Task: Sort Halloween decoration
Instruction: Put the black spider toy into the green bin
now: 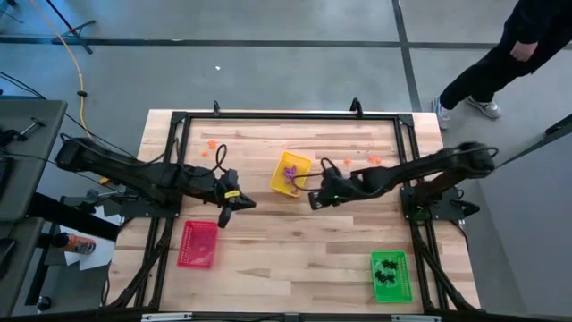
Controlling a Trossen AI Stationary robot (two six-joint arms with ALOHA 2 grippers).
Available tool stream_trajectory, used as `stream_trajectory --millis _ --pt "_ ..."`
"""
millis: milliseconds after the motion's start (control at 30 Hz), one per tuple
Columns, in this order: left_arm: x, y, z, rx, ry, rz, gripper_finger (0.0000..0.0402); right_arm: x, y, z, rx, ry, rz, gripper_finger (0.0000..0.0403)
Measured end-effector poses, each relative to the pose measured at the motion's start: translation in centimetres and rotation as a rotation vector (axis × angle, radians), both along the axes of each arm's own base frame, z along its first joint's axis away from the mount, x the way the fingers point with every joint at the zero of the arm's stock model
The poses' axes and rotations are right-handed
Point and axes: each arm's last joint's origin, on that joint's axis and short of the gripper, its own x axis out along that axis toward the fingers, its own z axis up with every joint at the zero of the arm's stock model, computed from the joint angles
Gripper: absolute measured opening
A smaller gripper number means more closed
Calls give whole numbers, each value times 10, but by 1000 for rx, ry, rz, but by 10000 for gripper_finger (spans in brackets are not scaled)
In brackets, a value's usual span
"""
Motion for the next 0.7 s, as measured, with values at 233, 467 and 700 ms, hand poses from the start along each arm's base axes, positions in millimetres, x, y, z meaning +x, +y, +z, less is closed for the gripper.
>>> stream_trajectory --millis 233,467,700 --pt "-22 5 25 -10 -130 19 0 -17 -2 59 -183 -293 51 0" --pt "-30 10 49 74 -343 114 0 -11 -2 100 -455 -609 155 0" --pt "-26 14 52 204 -394 196 0 -3 4 117 -766 -751 318 0"
